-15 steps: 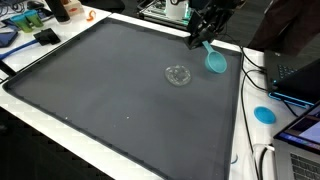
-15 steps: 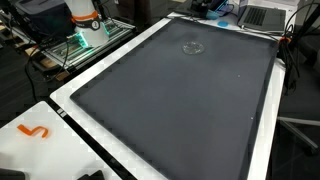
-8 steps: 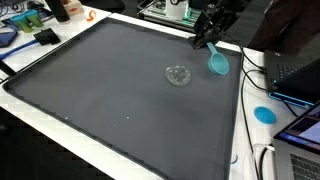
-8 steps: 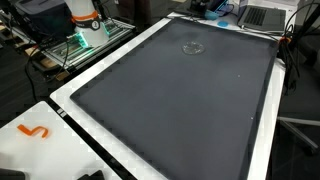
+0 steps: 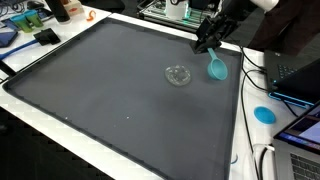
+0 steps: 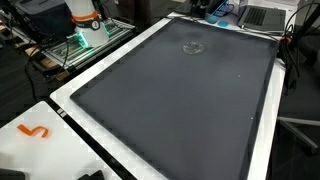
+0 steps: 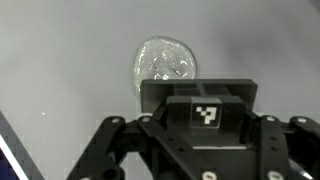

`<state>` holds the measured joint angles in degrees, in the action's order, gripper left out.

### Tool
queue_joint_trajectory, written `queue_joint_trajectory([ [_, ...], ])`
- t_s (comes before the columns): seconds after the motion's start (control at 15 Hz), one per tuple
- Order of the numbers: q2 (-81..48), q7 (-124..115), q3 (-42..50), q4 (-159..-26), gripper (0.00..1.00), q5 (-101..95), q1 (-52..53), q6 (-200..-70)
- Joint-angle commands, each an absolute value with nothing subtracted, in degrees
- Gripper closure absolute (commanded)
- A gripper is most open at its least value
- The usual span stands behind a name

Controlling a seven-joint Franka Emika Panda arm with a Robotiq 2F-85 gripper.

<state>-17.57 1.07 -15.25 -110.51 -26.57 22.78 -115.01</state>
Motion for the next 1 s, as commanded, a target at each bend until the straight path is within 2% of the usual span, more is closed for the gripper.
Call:
queue_joint_trajectory([
  [0.0,-19.33,-0.71,-14.95,-108.72,0.69,-28.42,23.74,-113.23],
  [0.93,-22.07,-0.25,-14.19,-105.26,0.69,-28.9,23.97,-113.4],
])
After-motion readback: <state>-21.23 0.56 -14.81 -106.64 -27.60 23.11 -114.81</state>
